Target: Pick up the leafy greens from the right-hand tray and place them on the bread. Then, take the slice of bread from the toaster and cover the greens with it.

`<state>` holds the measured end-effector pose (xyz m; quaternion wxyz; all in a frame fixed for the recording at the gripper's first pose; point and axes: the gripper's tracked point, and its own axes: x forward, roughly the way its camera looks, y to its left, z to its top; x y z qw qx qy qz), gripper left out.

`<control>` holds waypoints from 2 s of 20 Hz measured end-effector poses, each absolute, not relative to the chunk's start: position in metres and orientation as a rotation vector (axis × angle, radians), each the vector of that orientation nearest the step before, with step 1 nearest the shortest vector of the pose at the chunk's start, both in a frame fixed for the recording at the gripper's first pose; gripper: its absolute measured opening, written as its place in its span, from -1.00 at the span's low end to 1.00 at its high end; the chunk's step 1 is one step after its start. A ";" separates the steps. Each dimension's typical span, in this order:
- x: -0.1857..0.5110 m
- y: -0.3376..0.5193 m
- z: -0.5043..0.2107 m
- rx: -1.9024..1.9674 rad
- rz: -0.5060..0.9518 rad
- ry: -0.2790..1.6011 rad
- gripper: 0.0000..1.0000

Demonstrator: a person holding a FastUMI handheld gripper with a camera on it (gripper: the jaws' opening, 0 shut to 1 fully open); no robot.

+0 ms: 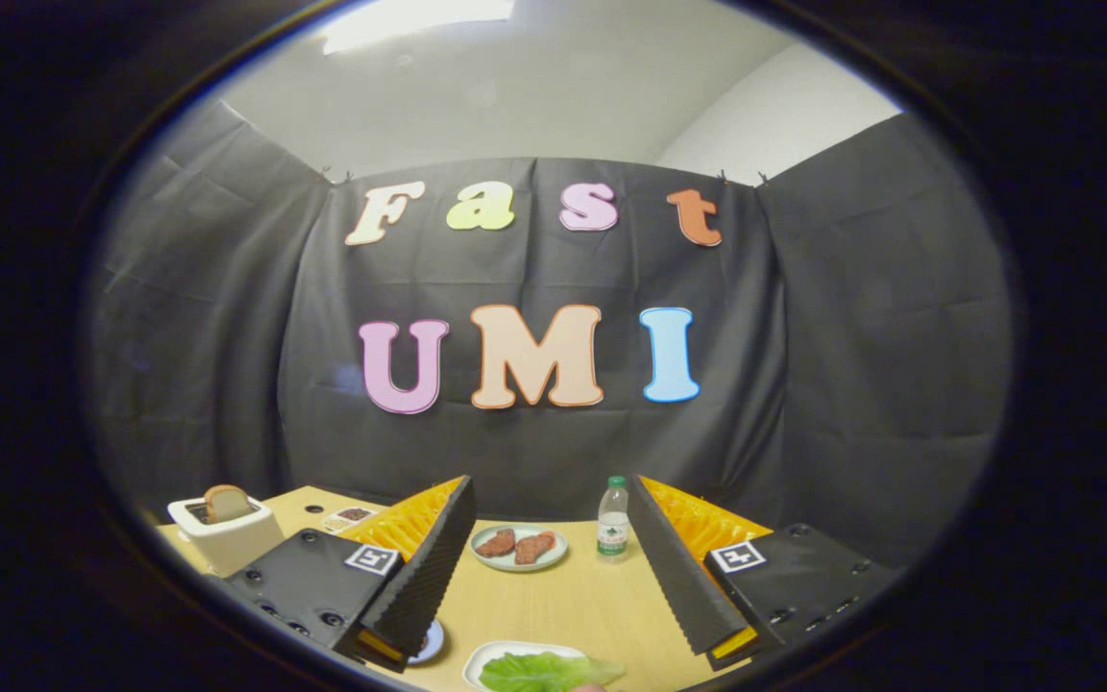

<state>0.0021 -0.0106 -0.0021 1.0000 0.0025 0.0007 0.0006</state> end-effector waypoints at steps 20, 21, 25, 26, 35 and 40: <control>0.009 -0.009 -0.040 -0.003 0.182 0.140 1.00; 0.010 -0.009 -0.047 -0.012 0.205 0.163 1.00; 0.010 -0.012 -0.080 -0.046 0.292 0.266 1.00; 0.010 -0.012 -0.089 -0.050 0.315 0.293 1.00; -0.005 -0.009 -0.167 -0.166 0.547 0.513 1.00; -0.016 -0.008 -0.222 -0.224 0.651 0.619 1.00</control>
